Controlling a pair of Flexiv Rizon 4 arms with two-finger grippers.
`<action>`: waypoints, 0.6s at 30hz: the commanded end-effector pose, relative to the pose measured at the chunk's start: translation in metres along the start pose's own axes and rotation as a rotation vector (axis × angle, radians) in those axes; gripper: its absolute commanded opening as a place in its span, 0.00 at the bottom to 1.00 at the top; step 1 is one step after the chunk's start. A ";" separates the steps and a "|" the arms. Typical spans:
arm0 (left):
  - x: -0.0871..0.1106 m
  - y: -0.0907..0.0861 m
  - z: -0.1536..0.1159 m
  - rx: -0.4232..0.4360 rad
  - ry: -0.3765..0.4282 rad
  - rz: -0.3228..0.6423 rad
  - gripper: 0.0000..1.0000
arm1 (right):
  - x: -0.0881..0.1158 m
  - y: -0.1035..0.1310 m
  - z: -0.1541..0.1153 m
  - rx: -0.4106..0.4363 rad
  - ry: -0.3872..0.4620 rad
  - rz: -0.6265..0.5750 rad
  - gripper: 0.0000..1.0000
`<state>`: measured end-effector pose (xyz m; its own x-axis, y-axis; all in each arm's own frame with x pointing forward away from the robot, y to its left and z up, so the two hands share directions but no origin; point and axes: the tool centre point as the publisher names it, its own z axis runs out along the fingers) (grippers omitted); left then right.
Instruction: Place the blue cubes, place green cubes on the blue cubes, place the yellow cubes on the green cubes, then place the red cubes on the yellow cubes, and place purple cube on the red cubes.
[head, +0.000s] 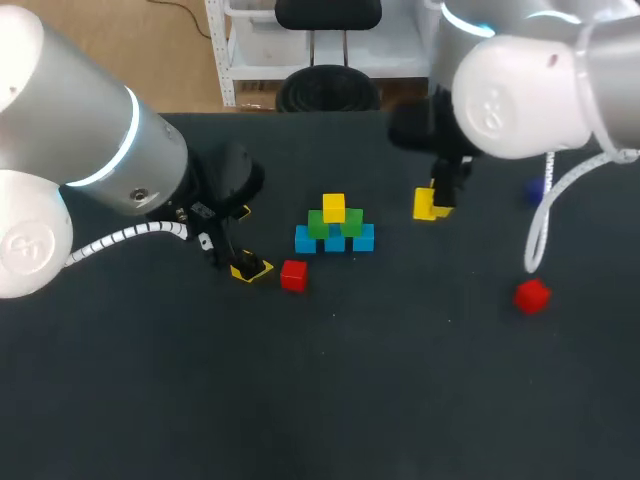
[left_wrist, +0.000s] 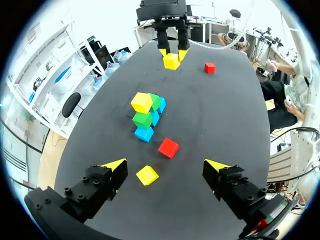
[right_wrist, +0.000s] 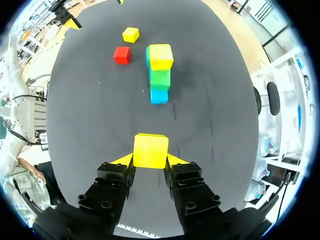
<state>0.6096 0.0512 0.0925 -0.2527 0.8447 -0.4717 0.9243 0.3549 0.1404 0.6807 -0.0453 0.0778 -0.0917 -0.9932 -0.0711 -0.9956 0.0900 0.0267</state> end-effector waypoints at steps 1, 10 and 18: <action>-0.001 0.001 0.000 0.000 0.003 -0.001 1.00 | -0.012 -0.003 0.003 -0.004 0.016 -0.005 0.00; -0.001 0.001 0.000 0.000 0.003 -0.001 1.00 | -0.036 -0.011 0.002 0.002 0.025 -0.011 0.00; -0.001 0.001 0.000 0.000 0.003 -0.001 1.00 | -0.052 -0.013 0.006 0.004 0.030 -0.009 0.00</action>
<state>0.6096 0.0512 0.0925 -0.2527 0.8447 -0.4717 0.9243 0.3550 0.1404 0.6941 -0.0005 0.0768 -0.0816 -0.9953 -0.0515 -0.9966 0.0810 0.0146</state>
